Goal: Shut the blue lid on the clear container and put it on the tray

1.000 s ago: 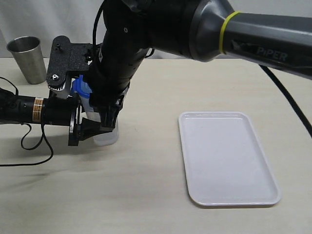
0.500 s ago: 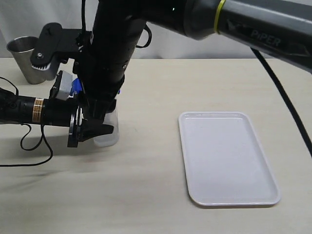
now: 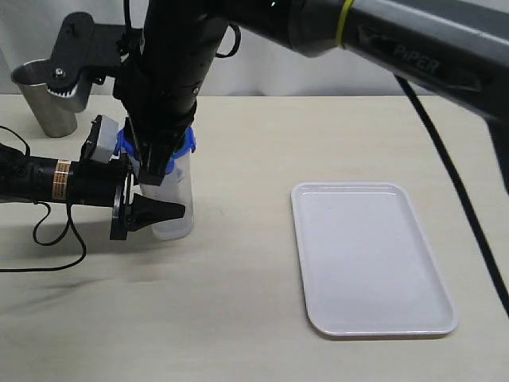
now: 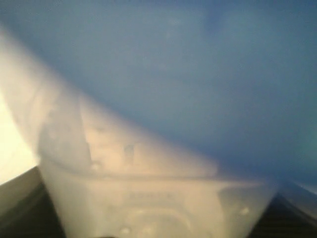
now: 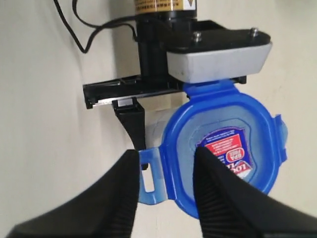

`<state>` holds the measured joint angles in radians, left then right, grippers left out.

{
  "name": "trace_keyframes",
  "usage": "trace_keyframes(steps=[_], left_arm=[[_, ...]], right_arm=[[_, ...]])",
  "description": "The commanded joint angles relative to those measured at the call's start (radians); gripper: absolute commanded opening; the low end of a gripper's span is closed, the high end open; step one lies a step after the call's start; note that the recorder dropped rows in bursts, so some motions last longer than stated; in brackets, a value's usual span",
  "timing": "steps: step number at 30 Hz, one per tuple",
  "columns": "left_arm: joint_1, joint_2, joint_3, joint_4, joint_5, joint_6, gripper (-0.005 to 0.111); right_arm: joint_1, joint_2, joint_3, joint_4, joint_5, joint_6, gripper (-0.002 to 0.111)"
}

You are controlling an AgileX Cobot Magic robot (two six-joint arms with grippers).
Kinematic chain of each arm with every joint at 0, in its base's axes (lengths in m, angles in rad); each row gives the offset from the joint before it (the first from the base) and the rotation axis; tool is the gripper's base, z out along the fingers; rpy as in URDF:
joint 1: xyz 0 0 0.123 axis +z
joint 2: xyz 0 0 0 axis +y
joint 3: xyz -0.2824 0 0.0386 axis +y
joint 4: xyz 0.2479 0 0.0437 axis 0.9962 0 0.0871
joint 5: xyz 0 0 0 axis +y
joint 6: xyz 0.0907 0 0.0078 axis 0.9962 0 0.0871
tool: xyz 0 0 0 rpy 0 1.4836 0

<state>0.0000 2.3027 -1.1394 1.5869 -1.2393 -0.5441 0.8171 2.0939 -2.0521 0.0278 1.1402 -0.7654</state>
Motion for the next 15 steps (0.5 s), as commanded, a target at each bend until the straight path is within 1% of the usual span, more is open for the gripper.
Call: trace_keyframes(steps=[1,6,10,15], left_arm=[[-0.001,0.003,-0.002,0.013,0.018,-0.004,0.0],[-0.001,0.003,-0.002,0.013,0.018,-0.004,0.0],[-0.001,0.003,-0.002,0.016,0.018,-0.004,0.0],[-0.001,0.003,-0.002,0.017,0.018,-0.006,0.0]], right_arm=[[-0.003,0.033,0.0,-0.039,0.025,-0.002,0.034],[-0.003,0.055,0.0,-0.053,0.075,-0.03,0.034],[-0.003,0.081,0.0,-0.126,0.06,0.003,0.034],[-0.001,0.112,0.039,-0.133,0.045,-0.023,0.034]])
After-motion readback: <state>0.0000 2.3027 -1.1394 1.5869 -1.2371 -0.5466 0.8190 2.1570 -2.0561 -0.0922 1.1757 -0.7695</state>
